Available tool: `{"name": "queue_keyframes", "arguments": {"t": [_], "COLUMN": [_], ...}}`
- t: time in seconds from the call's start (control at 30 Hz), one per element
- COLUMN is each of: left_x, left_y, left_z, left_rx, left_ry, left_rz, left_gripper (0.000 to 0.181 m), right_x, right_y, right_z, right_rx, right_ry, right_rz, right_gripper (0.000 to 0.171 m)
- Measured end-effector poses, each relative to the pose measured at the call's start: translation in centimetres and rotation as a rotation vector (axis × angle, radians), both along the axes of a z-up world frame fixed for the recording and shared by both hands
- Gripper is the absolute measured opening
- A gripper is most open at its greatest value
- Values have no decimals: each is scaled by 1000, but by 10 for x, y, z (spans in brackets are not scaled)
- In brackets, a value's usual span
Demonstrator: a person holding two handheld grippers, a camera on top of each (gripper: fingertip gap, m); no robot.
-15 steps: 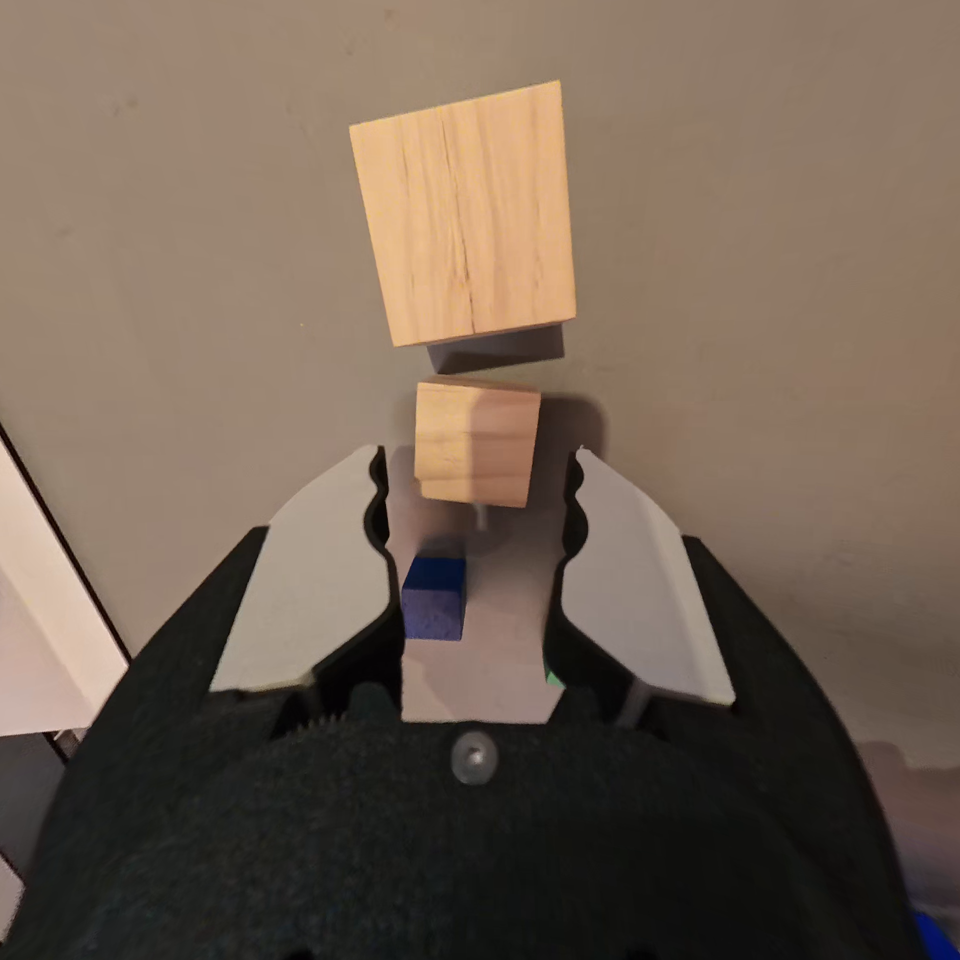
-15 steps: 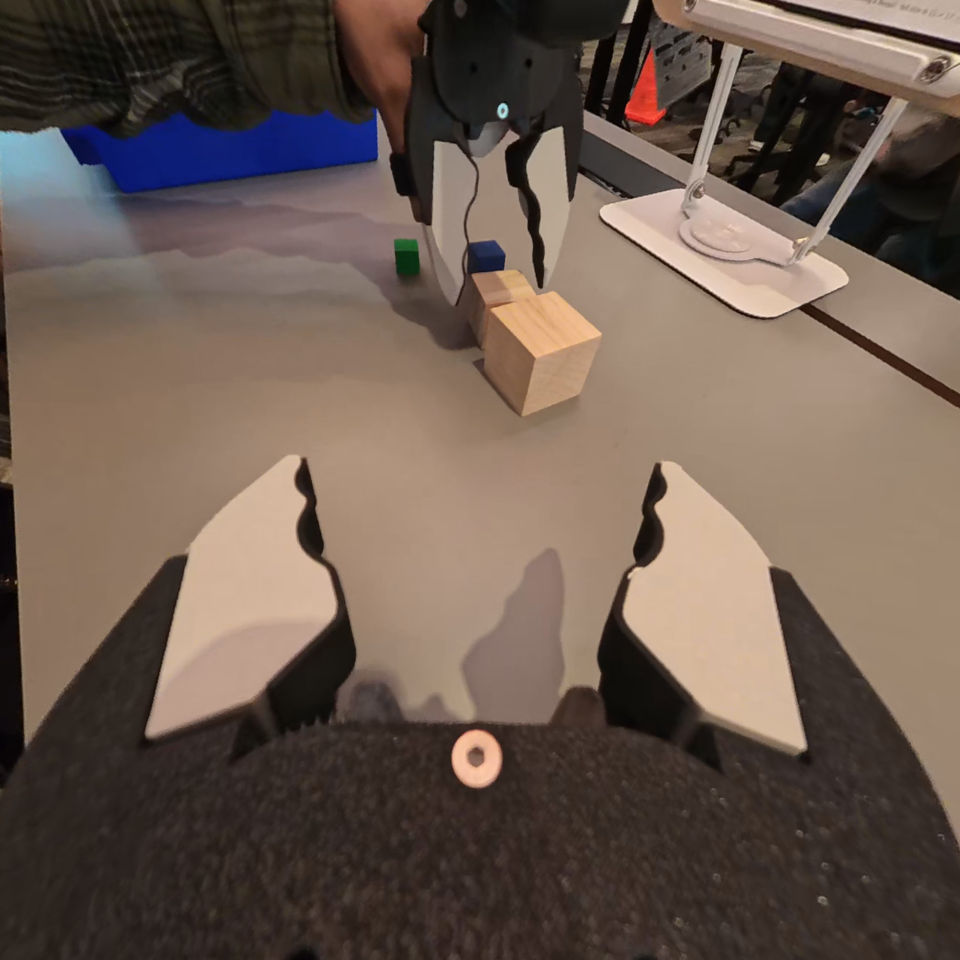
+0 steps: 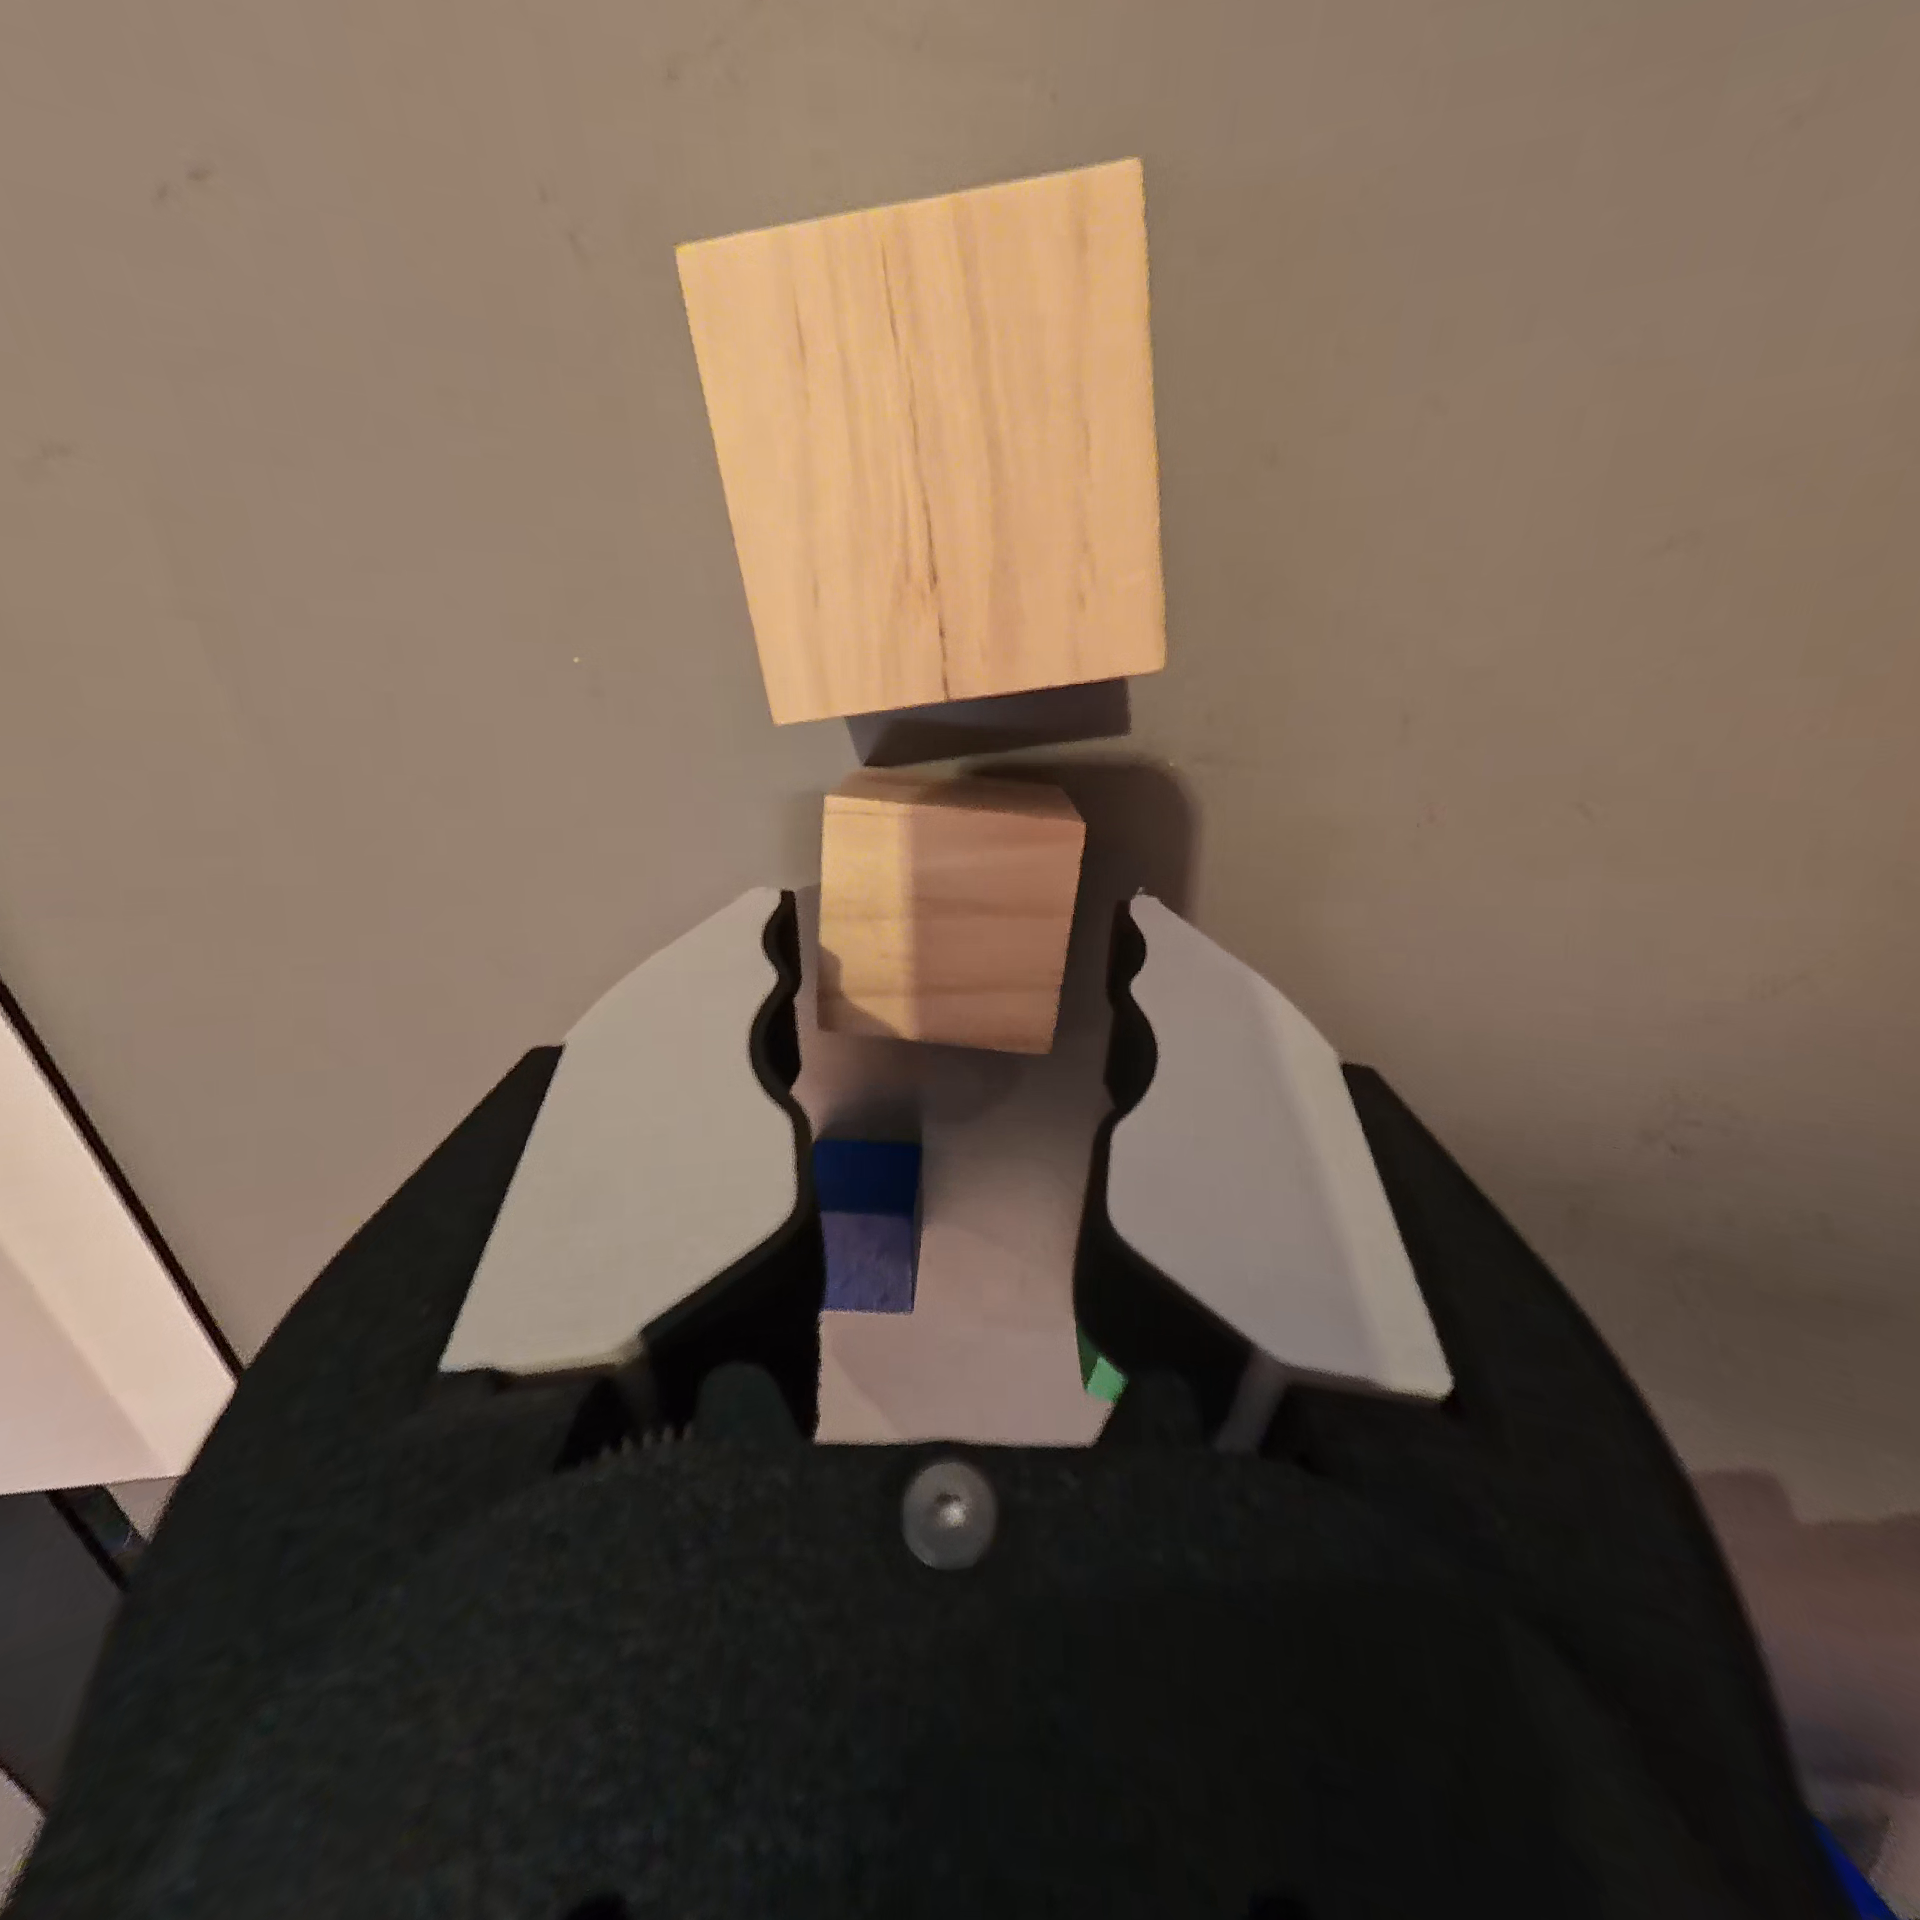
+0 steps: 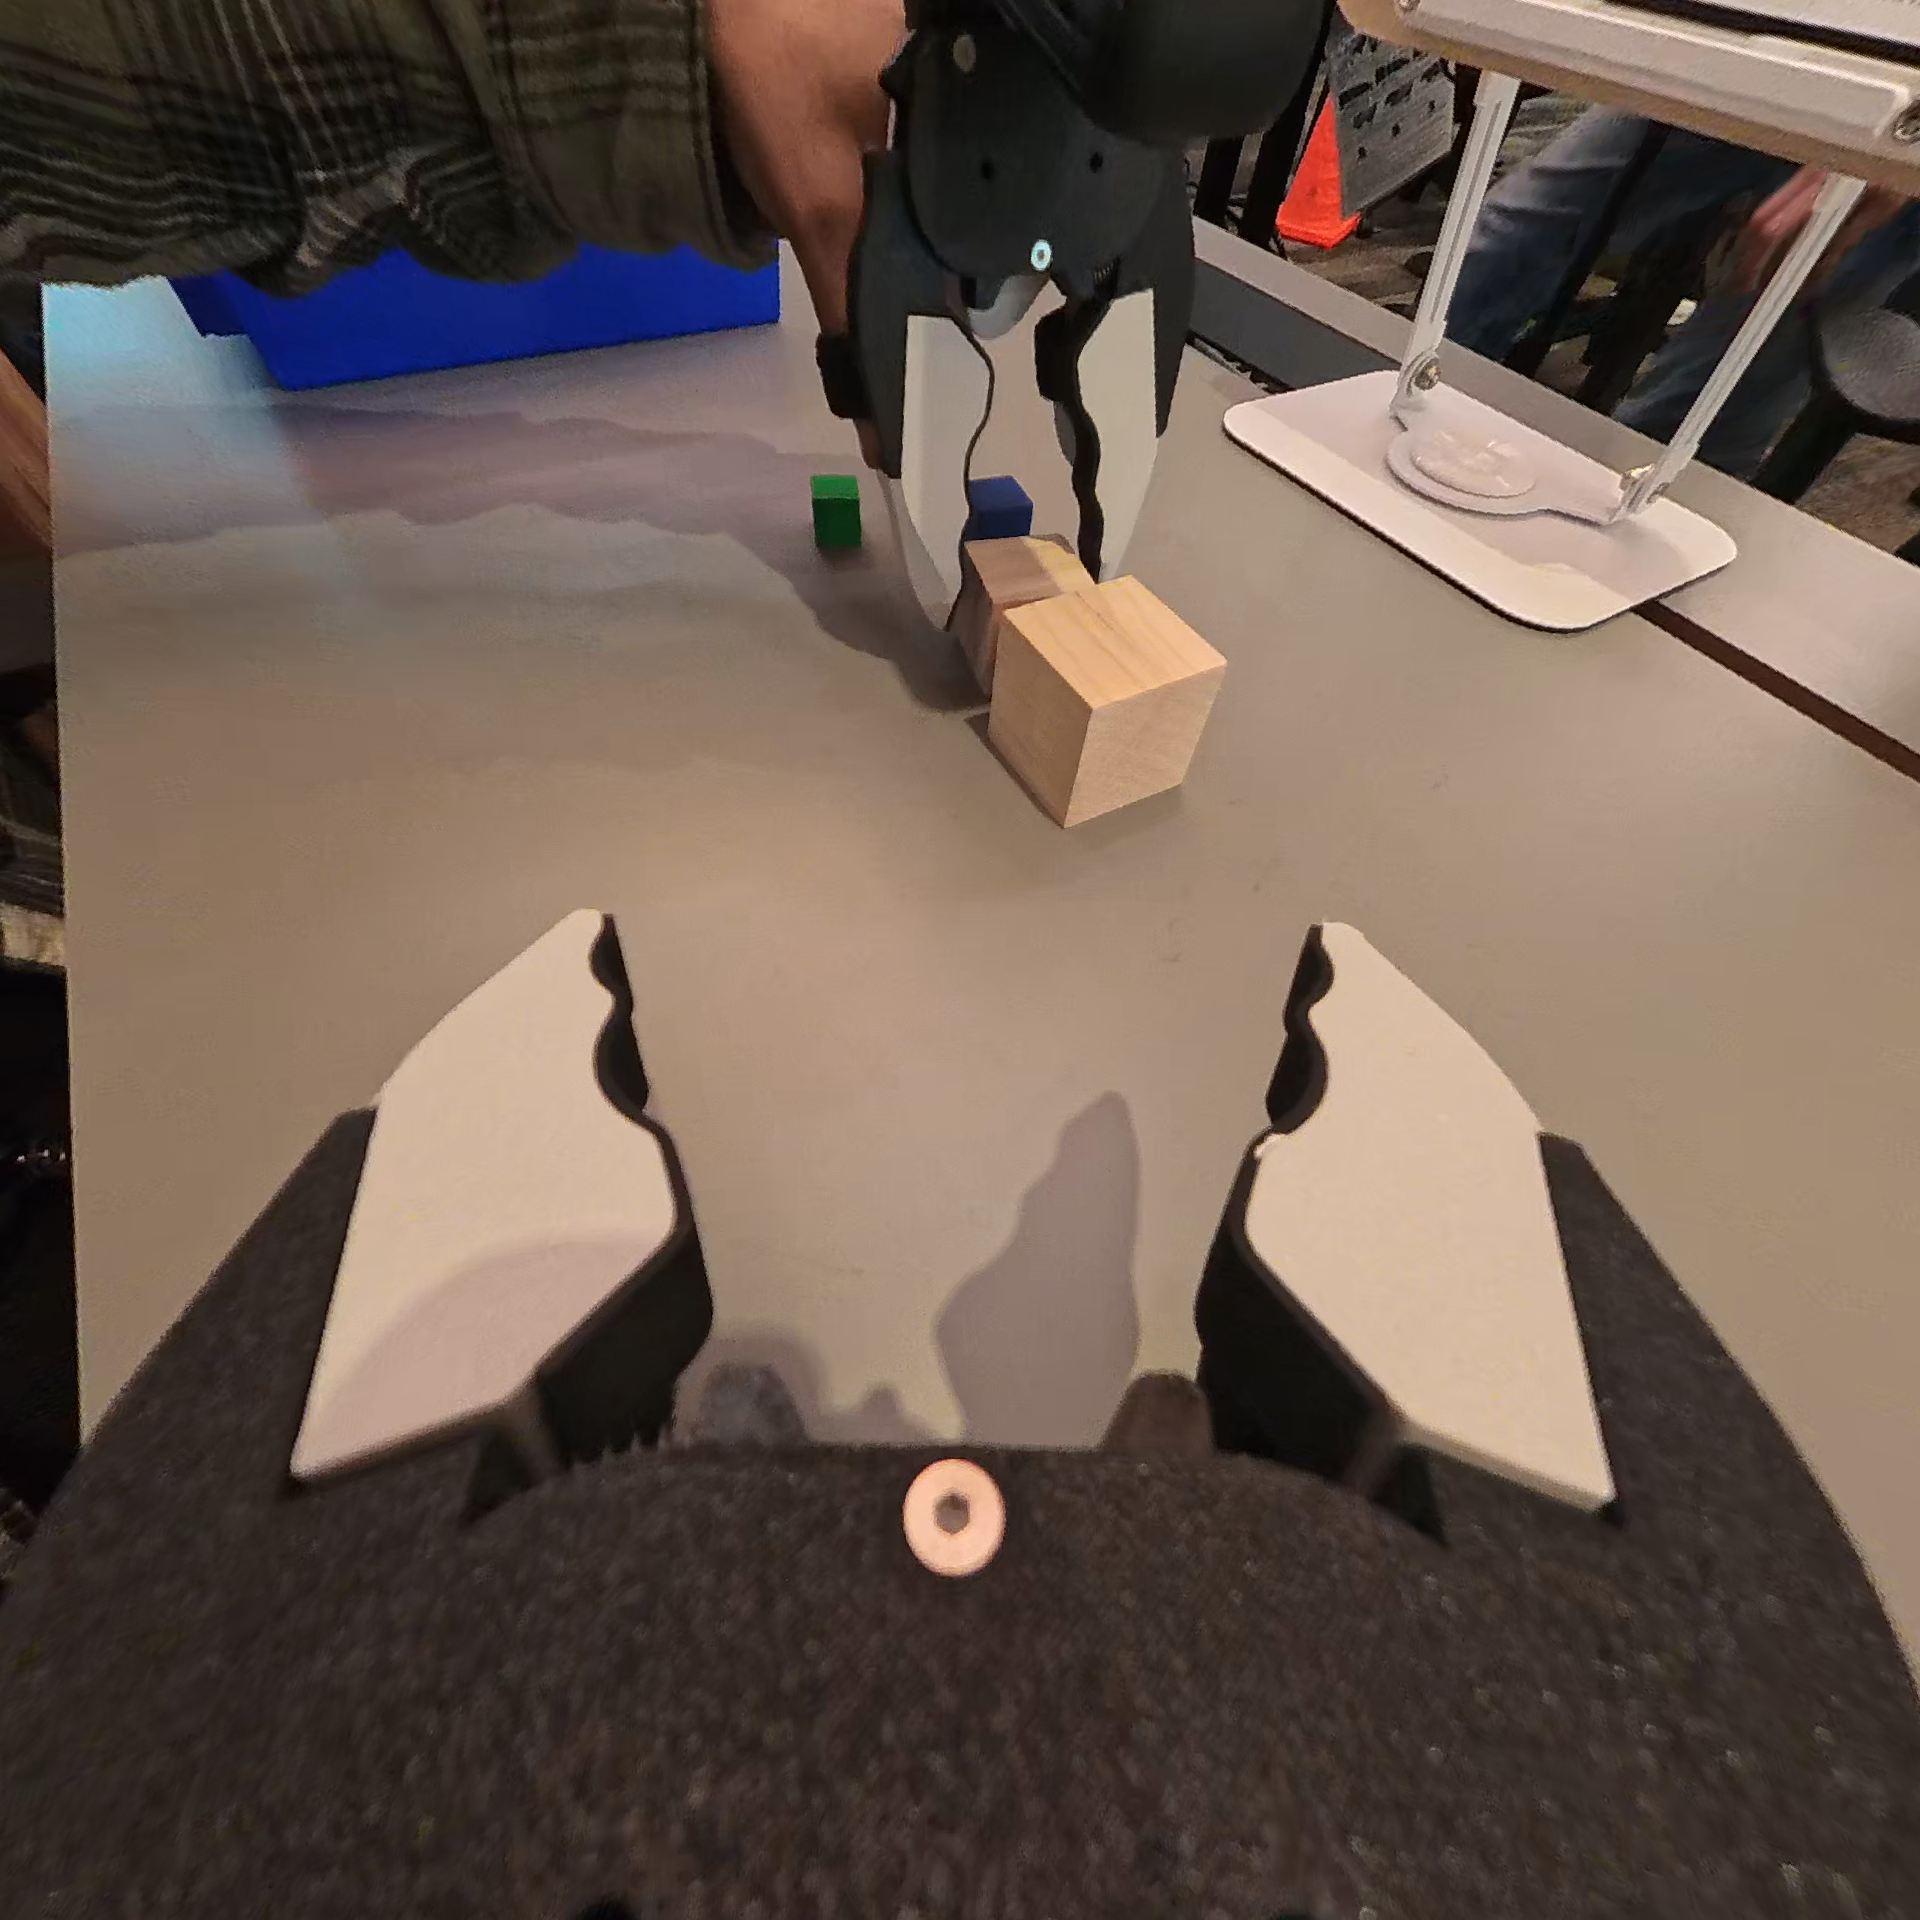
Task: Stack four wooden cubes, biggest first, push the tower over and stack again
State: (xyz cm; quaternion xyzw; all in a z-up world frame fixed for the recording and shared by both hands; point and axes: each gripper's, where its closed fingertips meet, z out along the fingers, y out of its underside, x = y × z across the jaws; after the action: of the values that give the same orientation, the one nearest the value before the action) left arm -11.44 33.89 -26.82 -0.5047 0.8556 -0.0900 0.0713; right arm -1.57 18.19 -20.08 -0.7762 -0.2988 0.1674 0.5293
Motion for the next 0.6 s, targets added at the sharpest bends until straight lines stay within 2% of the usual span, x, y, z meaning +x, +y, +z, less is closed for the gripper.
{"name": "queue_keyframes", "arguments": {"t": [0.03, 0.2, 0.33, 0.43, 0.6], "left_x": [0, 1, -1, -3, -3], "left_y": [0, 0, 1, 5, 13], "left_z": [0, -3, -8, -5, 32], "left_rx": [1, -3, 7, 28, 4], "left_ry": [2, 6, 31, 31, -46], "left_rz": [1, 8, 7, 35, 172], "left_gripper": [57, 56, 45, 45, 45], "right_x": [0, 0, -1, -1, -3], "right_y": [0, 0, 0, 0, -2], "right_z": [0, -1, -2, -2, 2], "right_rx": [-1, -4, -6, -11, -8], "right_ry": [-2, 1, 0, 0, 8], "right_rz": [0, 1, 3, 3, 2], "right_gripper": [118, 118, 118, 118, 117]}}
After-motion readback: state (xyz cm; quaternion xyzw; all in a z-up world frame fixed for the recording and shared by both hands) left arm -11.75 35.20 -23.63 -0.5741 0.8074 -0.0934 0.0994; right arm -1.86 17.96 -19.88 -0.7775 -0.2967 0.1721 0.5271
